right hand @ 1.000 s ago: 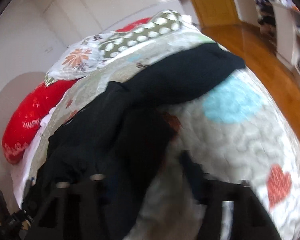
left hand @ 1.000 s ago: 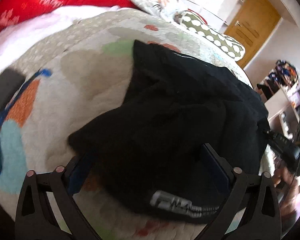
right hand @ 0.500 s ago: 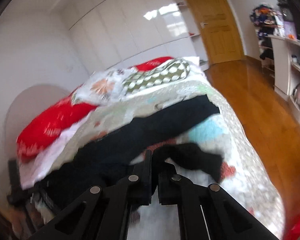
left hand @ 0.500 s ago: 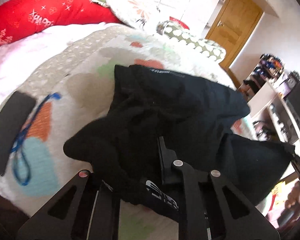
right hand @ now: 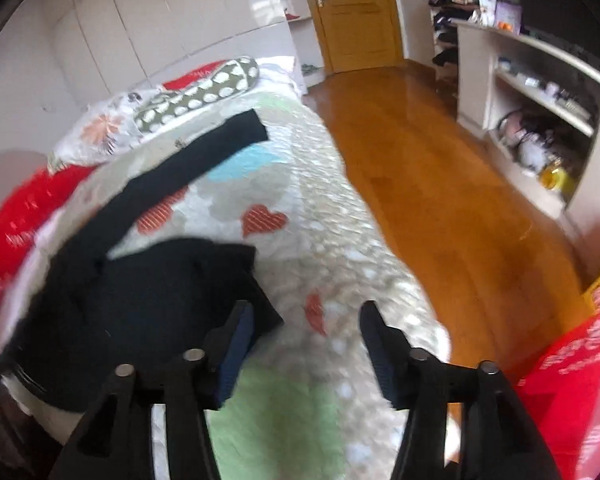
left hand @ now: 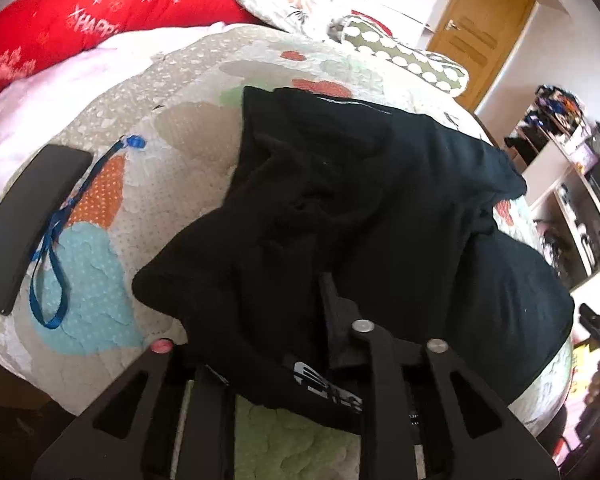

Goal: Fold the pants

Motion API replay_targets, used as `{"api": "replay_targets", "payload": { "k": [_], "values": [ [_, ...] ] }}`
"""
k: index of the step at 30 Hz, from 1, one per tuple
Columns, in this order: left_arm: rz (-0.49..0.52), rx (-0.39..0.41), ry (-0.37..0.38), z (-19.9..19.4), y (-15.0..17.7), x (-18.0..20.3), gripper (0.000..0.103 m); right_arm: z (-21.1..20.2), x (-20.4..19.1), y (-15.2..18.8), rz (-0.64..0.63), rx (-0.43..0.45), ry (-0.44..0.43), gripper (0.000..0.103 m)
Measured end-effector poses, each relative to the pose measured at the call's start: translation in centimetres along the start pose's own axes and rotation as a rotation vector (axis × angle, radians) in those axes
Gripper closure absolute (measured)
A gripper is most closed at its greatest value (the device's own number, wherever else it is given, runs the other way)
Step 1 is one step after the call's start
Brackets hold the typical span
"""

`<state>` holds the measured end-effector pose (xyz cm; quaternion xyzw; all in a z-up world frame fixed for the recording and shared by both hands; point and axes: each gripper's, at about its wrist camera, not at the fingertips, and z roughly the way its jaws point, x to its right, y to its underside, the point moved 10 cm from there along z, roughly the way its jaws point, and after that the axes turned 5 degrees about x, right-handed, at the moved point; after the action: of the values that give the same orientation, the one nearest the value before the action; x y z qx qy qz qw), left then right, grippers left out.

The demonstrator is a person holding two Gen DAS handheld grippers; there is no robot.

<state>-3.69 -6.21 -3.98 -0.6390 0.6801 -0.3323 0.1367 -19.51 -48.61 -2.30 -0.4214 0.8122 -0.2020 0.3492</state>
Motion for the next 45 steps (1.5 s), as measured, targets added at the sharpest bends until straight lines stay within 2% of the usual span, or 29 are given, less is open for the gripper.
{"api": "replay_targets", "payload": {
  "k": [3, 5, 6, 7, 9, 10, 13, 14, 15, 16, 17, 18, 19, 22, 27, 28, 29, 30, 31, 33, 34, 35, 37, 38, 40, 42, 45],
  "values": [
    [-0.032, 0.003, -0.013, -0.5, -0.2, -0.7, 0.073, 4.0, -1.5, -0.4, 0.032, -0.058, -0.055, 0.039],
    [-0.038, 0.004, -0.008, -1.0, -0.1, -1.0, 0.073, 5.9, -3.1, -0.6, 0.006, -0.074, -0.092, 0.039],
    [-0.036, 0.005, -0.009, -1.1, -0.2, -1.1, 0.073, 6.5, -4.0, -0.6, -0.014, -0.067, -0.111, 0.045],
    [-0.032, 0.005, -0.012, -1.3, -0.1, -1.2, 0.073, 6.8, -5.0, -0.6, -0.036, -0.057, -0.131, 0.066],
    [-0.027, 0.007, -0.012, -1.5, -0.1, -1.2, 0.073, 7.0, -7.2, -0.4, -0.151, -0.044, -0.116, 0.083],
    [-0.023, 0.01, -0.013, -1.5, -0.2, -1.2, 0.073, 6.5, -7.9, -0.5, -0.213, -0.023, -0.09, 0.088],
    [-0.008, 0.03, -0.003, -2.2, -0.2, -1.0, 0.073, 4.4, -7.3, -2.3, -0.257, 0.07, -0.016, 0.092],
    [-0.007, 0.037, 0.007, -2.4, -0.2, -0.9, 0.073, 3.9, -6.6, -2.9, -0.246, 0.092, 0.006, 0.092],
    [-0.008, 0.037, 0.019, -2.5, -0.1, -0.8, 0.066, 3.6, -5.8, -3.4, -0.23, 0.099, 0.023, 0.092],
    [-0.014, 0.035, 0.029, -2.5, 0.2, -0.8, 0.058, 3.7, -5.0, -3.6, -0.217, 0.096, 0.04, 0.092],
    [-0.022, 0.036, 0.031, -2.4, 0.4, -1.0, 0.038, 4.1, -4.5, -3.6, -0.226, 0.092, 0.069, 0.092],
    [-0.031, 0.039, 0.03, -2.2, 0.6, -1.2, 0.033, 4.9, -3.8, -3.2, -0.261, 0.077, 0.131, 0.092],
    [-0.043, 0.034, 0.028, -1.9, 1.0, -1.5, 0.033, 6.0, -3.2, -2.6, -0.273, 0.049, 0.167, 0.092],
    [-0.089, -0.023, 0.032, -1.1, 2.0, -2.3, 0.033, 8.3, -2.0, -1.2, -0.212, -0.013, 0.147, 0.092],
    [-0.073, 0.011, 0.03, -3.0, 1.7, -3.1, 0.033, 5.4, -1.9, -3.2, -0.251, 0.048, 0.177, 0.092],
    [-0.076, 0.02, 0.027, -3.3, 1.6, -3.3, 0.033, 5.0, -1.6, -3.6, -0.264, 0.052, 0.209, 0.093],
    [-0.079, 0.023, 0.027, -3.5, 1.6, -3.5, 0.033, 4.7, -0.7, -4.0, -0.28, 0.07, 0.276, 0.093],
    [-0.083, 0.023, 0.024, -3.4, 1.8, -3.7, 0.033, 4.6, 0.4, -4.3, -0.291, 0.082, 0.353, 0.097],
    [-0.084, 0.017, 0.018, -3.3, 2.0, -3.9, 0.033, 4.9, 1.1, -3.9, -0.275, 0.063, 0.357, 0.097],
    [-0.081, 0.001, 0.006, -2.9, 2.4, -4.1, 0.033, 5.6, 0.7, -2.8, -0.201, 0.013, 0.209, 0.097],
    [-0.084, -0.005, 0.003, -2.9, 2.5, -4.2, 0.033, 5.6, 0.3, -2.4, -0.183, 0.004, 0.165, 0.096],
    [-0.087, -0.006, 0.005, -2.9, 2.5, -4.2, 0.033, 5.3, 0.2, -2.3, -0.205, 0.012, 0.191, 0.093],
    [-0.084, 0.023, -0.003, -3.7, 1.8, -4.3, 0.033, 4.4, -0.2, -2.8, -0.24, 0.048, 0.252, 0.08],
    [-0.075, 0.051, -0.021, -4.3, 1.1, -4.5, 0.033, 3.8, -1.0, -3.2, -0.234, 0.066, 0.23, 0.077],
    [-0.063, 0.097, -0.047, -5.0, -0.2, -5.0, 0.033, 3.1, -3.7, -3.6, -0.225, 0.083, 0.123, 0.065],
    [-0.062, 0.109, -0.052, -5.1, -1.3, -5.3, 0.033, 3.0, -6.1, -3.8, -0.249, 0.086, 0.067, 0.056],
    [-0.064, 0.104, -0.059, -4.1, -2.8, -5.6, 0.033, 4.2, -10.8, -2.5, -0.317, 0.054, -0.037, 0.056]
  ]
}}
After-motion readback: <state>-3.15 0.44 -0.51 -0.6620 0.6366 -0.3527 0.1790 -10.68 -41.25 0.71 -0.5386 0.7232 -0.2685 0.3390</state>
